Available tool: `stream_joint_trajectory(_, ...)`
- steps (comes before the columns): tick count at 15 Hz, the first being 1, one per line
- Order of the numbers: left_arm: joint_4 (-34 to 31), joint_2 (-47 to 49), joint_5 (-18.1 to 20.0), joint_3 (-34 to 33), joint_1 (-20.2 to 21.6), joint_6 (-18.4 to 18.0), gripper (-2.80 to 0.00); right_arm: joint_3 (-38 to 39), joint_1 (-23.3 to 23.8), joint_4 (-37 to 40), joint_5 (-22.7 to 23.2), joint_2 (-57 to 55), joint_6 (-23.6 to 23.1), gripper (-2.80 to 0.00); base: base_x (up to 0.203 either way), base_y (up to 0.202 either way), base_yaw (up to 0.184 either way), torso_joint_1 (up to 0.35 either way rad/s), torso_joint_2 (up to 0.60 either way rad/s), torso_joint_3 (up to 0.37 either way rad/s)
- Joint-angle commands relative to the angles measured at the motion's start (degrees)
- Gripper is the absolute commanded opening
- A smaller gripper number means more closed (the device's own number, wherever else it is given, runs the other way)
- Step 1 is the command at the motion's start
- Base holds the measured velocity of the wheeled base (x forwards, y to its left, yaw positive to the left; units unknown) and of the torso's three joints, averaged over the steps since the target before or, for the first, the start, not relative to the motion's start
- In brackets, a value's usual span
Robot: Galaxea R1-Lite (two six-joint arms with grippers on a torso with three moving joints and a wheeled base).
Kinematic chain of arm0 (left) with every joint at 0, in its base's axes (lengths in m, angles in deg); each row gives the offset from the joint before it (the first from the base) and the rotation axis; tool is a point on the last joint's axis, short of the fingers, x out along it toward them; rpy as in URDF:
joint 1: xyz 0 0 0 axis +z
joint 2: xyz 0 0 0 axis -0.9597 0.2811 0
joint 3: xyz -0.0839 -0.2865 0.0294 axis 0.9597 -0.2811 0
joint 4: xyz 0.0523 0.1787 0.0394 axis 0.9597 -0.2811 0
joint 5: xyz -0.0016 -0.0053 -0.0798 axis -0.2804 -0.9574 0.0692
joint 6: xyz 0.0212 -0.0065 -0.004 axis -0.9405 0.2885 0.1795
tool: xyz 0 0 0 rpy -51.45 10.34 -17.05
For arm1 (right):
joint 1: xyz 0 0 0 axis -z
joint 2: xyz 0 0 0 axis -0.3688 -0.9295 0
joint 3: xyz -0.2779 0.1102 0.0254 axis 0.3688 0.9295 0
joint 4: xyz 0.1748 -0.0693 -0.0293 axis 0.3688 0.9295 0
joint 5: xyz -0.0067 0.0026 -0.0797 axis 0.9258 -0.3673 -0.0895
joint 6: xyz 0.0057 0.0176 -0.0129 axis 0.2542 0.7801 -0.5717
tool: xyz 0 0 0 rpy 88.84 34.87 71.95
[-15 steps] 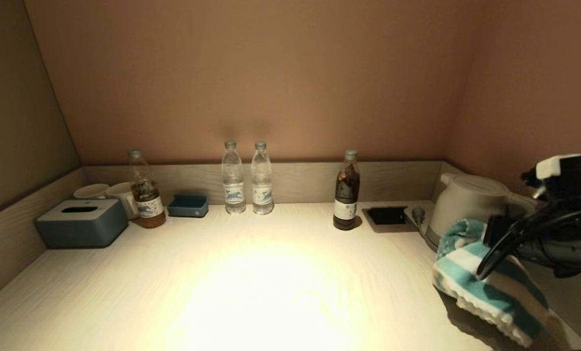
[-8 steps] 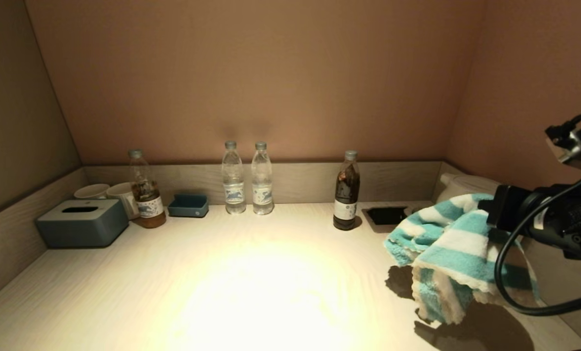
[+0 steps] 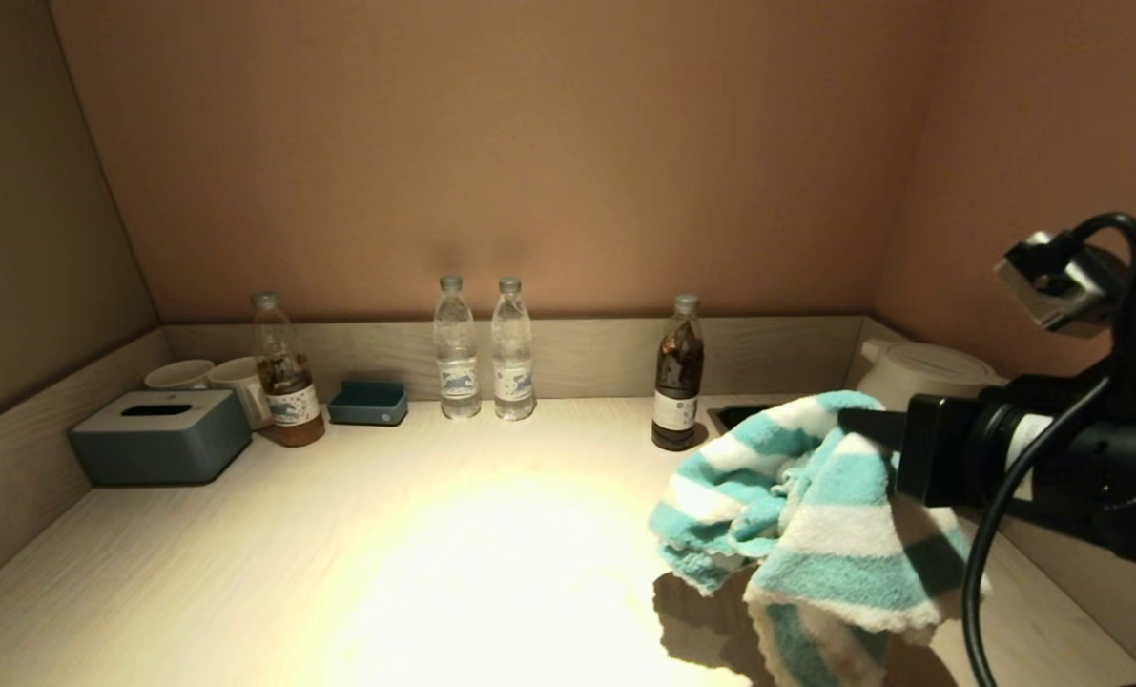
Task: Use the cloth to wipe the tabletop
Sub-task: Sweep the stains on the table
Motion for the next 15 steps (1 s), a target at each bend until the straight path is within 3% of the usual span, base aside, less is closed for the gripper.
stream_joint_trajectory(1, 0.1, 0.0, 0.0, 0.0, 0.0, 0.0, -2.80, 1.0, -1.5, 0.6, 0.4, -2.2, -0.7, -2.80, 0.000, 0.000, 0.000, 0.000, 0.00, 0.000)
stream_joint_trajectory(4, 0.1, 0.0, 0.0, 0.0, 0.0, 0.0, -2.80, 1.7, -1.0, 0.9, -0.7, -4.7, -3.4, -2.80, 0.000, 0.000, 0.000, 0.000, 0.00, 0.000)
stream_joint_trajectory(6, 0.1, 0.0, 0.0, 0.0, 0.0, 0.0, -2.80, 3.1, -0.6, 0.8, -3.0, -5.6, -8.7, -2.80, 0.000, 0.000, 0.000, 0.000, 0.00, 0.000)
stream_joint_trajectory(15, 0.1, 0.0, 0.0, 0.0, 0.0, 0.0, -2.80, 4.8, -0.7, 0.6, -1.4, -5.6, -9.9, -2.80, 0.000, 0.000, 0.000, 0.000, 0.00, 0.000)
